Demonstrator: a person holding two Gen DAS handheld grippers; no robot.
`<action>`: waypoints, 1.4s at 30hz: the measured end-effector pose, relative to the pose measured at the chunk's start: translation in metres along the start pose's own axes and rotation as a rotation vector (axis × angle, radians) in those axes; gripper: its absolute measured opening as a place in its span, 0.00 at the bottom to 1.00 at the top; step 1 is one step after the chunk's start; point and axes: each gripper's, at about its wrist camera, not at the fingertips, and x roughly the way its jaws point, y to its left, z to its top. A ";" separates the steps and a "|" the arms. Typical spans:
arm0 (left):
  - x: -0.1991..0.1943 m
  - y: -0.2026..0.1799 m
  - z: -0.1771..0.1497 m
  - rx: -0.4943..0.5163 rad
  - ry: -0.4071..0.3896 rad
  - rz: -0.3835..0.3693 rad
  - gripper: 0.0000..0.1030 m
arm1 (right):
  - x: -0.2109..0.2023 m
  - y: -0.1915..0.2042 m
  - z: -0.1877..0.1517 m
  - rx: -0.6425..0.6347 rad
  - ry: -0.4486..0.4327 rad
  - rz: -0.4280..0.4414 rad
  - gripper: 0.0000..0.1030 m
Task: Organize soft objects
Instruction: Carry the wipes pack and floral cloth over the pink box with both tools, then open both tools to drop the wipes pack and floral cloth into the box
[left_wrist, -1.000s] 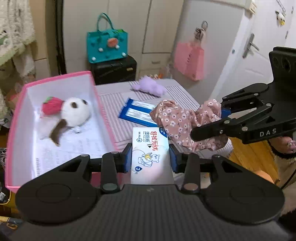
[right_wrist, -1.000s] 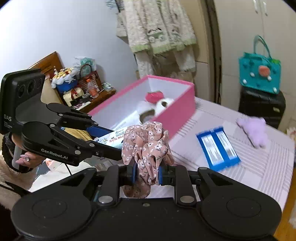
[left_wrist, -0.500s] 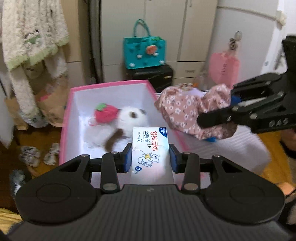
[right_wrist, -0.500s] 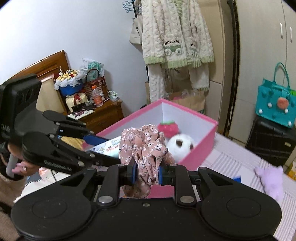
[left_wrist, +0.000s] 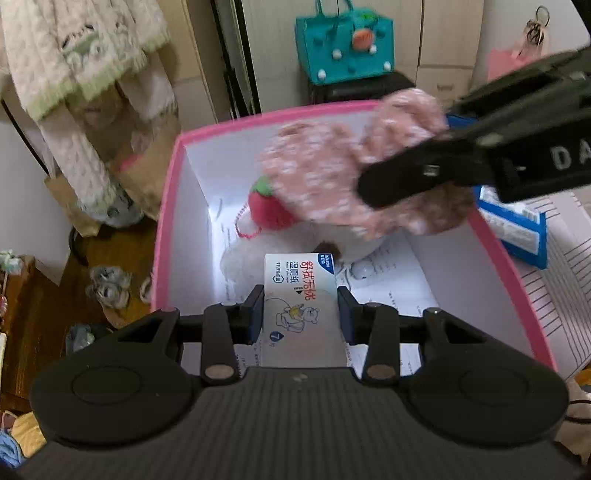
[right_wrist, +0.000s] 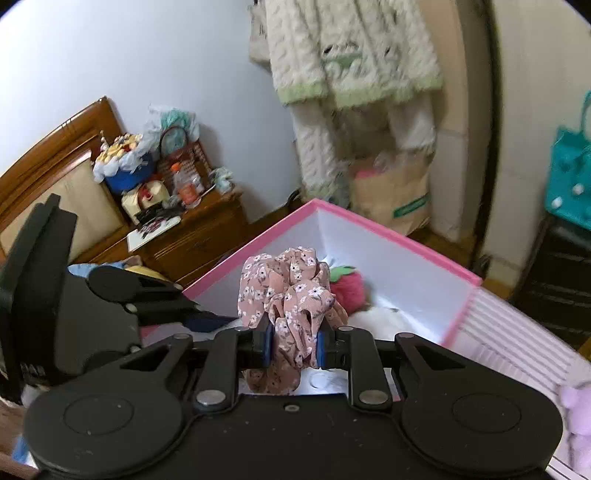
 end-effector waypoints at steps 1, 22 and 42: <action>0.004 0.001 0.001 -0.008 0.016 -0.006 0.38 | 0.009 -0.001 0.004 0.011 0.016 0.014 0.25; 0.030 0.025 0.004 -0.189 0.145 -0.078 0.40 | 0.076 -0.006 0.015 -0.015 0.133 0.071 0.64; -0.082 -0.010 -0.013 -0.035 -0.038 0.022 0.82 | -0.046 0.018 -0.021 -0.035 -0.022 -0.043 0.64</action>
